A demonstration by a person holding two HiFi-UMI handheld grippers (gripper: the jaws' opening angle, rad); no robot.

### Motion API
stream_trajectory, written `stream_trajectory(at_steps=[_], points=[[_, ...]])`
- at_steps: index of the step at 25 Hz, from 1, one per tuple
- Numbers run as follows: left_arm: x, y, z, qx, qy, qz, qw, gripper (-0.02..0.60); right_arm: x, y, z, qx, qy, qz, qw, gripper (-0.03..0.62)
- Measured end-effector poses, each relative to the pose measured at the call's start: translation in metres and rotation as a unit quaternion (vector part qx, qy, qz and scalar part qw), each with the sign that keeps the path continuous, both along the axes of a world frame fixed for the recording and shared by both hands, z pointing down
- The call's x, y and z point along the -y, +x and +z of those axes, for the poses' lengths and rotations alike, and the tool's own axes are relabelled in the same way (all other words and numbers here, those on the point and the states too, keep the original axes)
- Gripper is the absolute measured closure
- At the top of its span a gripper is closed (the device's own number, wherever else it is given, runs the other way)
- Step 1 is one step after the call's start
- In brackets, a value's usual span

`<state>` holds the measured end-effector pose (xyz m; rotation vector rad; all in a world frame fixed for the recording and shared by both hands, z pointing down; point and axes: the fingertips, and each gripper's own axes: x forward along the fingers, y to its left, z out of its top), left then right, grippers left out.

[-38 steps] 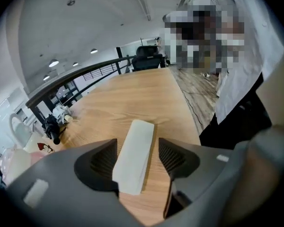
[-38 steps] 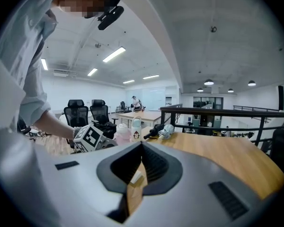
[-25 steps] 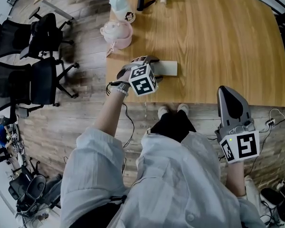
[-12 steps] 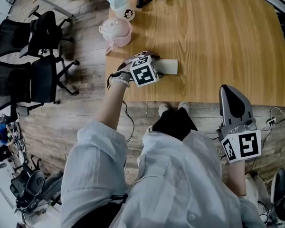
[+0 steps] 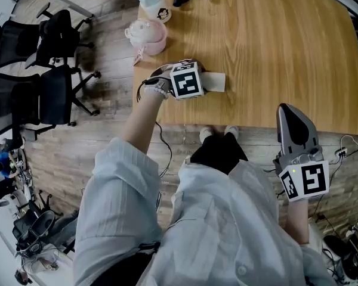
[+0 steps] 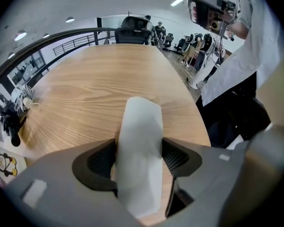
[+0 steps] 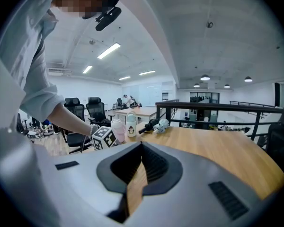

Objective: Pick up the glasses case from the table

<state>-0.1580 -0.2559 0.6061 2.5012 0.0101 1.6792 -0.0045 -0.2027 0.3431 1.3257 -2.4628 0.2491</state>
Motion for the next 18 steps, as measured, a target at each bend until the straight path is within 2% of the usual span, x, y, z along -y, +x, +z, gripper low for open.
stream_trajectory(at_steps=[4,8,10,15,18], points=[[0.0,0.0,-0.001,-0.032,0.008,-0.002,0.9994,0.284,0.001,0.0,0.002,0.002,-0.002,0.001,1.0,0.594],[0.001,-0.002,0.002,-0.014,0.001,0.001,0.9999,0.285,0.002,0.001,0.003,0.001,-0.002,0.0,1.0,0.594],[0.002,-0.002,0.0,-0.016,0.003,-0.002,0.9999,0.285,0.002,0.002,0.002,0.001,-0.001,0.001,1.0,0.594],[0.004,0.003,-0.009,-0.047,-0.012,-0.047,0.9977,0.285,0.002,0.006,0.003,0.001,0.0,-0.003,1.0,0.594],[0.003,0.002,-0.013,-0.049,-0.016,-0.065,0.9966,0.285,0.002,0.009,0.002,0.003,0.001,-0.008,1.0,0.594]])
